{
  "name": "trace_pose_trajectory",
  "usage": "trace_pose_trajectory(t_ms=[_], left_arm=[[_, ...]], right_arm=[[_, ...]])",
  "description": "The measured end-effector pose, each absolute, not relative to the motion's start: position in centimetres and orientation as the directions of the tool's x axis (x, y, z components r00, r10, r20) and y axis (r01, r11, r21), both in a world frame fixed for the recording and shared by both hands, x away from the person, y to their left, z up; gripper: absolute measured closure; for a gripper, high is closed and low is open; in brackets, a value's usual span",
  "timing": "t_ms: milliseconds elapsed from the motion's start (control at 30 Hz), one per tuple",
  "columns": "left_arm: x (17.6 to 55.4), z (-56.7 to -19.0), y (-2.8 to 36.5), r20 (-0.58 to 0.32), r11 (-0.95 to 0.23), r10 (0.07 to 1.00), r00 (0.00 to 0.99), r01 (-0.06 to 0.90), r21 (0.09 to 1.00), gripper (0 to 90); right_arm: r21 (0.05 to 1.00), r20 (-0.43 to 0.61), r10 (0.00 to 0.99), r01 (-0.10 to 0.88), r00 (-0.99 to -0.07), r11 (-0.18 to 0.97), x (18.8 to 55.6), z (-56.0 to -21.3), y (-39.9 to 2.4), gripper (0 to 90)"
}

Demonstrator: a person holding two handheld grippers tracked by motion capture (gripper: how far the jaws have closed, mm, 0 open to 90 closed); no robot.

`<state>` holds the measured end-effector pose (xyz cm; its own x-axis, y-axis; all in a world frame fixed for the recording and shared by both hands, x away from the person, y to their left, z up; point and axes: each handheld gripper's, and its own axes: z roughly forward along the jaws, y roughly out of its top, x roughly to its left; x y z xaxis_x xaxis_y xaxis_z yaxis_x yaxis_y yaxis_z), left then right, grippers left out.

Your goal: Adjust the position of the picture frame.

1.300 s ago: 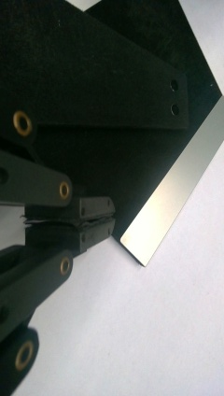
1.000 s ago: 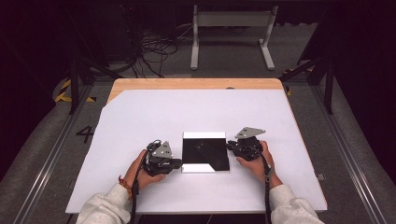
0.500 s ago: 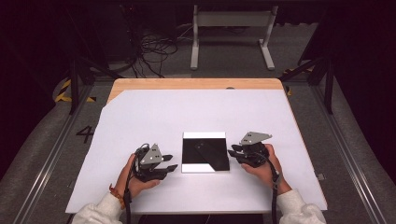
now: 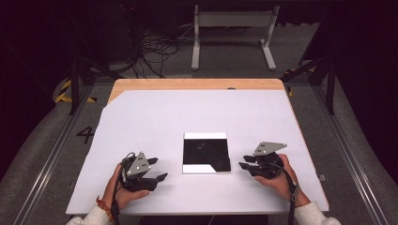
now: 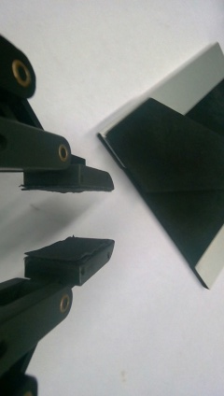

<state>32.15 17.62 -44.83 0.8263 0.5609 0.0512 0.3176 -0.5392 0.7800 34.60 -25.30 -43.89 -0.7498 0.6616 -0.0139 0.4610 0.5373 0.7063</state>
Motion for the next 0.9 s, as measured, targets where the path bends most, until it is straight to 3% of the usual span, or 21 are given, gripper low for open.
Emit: trace_pose_trajectory(t_ms=[167,233,333,633,900], left_arm=[[31.7,-45.2,18.4,0.059,-0.542,0.566,0.822,0.317,0.778,31.3],[31.5,-45.4,18.7,0.064,-0.548,0.573,0.817,0.324,0.771,30.3],[31.1,-45.5,19.3,0.049,-0.540,0.577,0.815,0.335,0.772,29.2],[29.9,-45.6,20.2,0.026,-0.530,0.590,0.807,0.362,0.767,26.9],[29.6,-45.5,20.0,0.020,-0.527,0.589,0.808,0.365,0.768,26.4]], right_arm=[[0.703,-0.001,0.646,0.459,-0.763,0.544,34.0,-44.0,-25.6,65.4],[0.702,-0.021,0.629,0.437,-0.777,0.563,33.7,-43.8,-25.4,75.8],[0.697,-0.028,0.608,0.421,-0.794,0.581,33.5,-43.5,-24.9,79.7],[0.597,-0.031,0.542,0.419,-0.840,0.684,33.2,-43.9,-22.4,77.9],[0.550,-0.030,0.559,0.453,-0.829,0.701,33.8,-43.8,-21.2,80.1]])
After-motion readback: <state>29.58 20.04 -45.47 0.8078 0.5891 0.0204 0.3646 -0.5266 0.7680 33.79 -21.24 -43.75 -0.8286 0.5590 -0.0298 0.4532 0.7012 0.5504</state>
